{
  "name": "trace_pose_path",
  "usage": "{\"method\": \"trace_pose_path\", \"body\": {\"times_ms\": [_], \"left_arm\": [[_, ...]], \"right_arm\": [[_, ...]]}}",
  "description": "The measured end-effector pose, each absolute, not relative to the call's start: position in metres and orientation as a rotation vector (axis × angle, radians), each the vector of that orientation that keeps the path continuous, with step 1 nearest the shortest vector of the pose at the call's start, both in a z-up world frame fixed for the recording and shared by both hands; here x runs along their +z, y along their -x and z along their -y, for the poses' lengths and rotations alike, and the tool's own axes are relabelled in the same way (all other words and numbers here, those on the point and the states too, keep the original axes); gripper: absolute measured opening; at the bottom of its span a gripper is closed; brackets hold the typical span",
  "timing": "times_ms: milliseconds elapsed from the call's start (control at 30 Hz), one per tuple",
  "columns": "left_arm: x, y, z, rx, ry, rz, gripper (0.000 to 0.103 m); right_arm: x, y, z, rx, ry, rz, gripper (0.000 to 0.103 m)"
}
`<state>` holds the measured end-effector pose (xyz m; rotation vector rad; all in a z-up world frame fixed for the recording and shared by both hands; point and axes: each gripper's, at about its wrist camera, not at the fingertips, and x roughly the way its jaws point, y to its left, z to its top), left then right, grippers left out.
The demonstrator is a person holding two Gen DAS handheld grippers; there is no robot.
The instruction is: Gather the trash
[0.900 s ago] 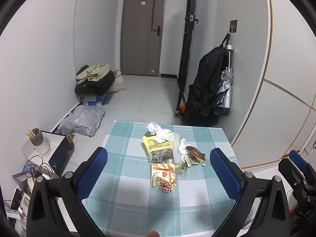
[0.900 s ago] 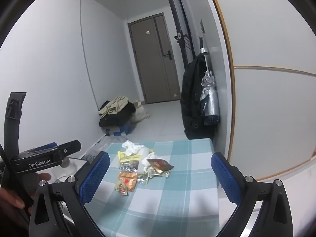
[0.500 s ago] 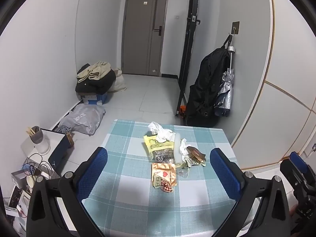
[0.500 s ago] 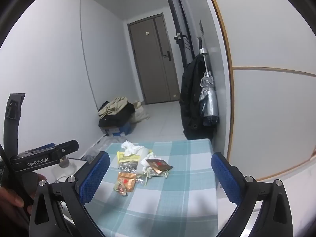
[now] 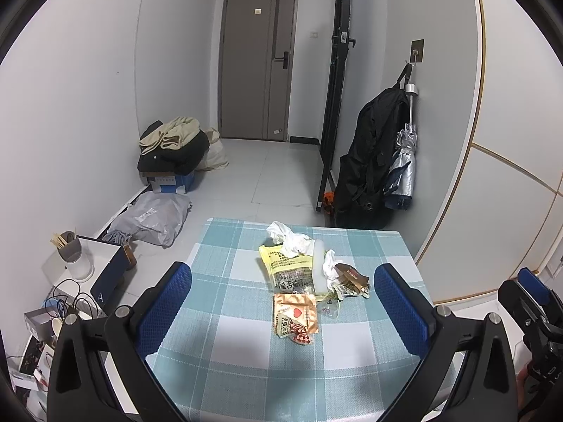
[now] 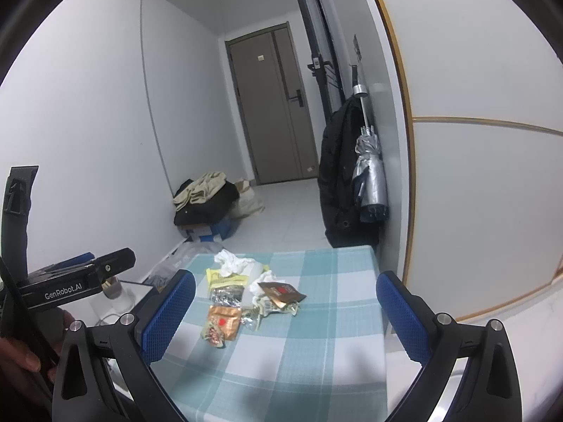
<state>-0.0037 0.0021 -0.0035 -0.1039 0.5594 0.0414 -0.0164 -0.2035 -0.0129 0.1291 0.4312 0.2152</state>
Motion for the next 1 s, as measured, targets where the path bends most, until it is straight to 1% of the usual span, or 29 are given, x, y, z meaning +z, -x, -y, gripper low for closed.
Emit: {"method": "trace_pose_path", "body": {"times_ms": [1000], "left_arm": [[-0.0084, 0.0029, -0.0009, 0.045, 0.09, -0.577, 0.102]], "right_arm": [[-0.0139, 0.0166, 0.1986, 0.2, -0.086, -0.434, 0.103]]}}
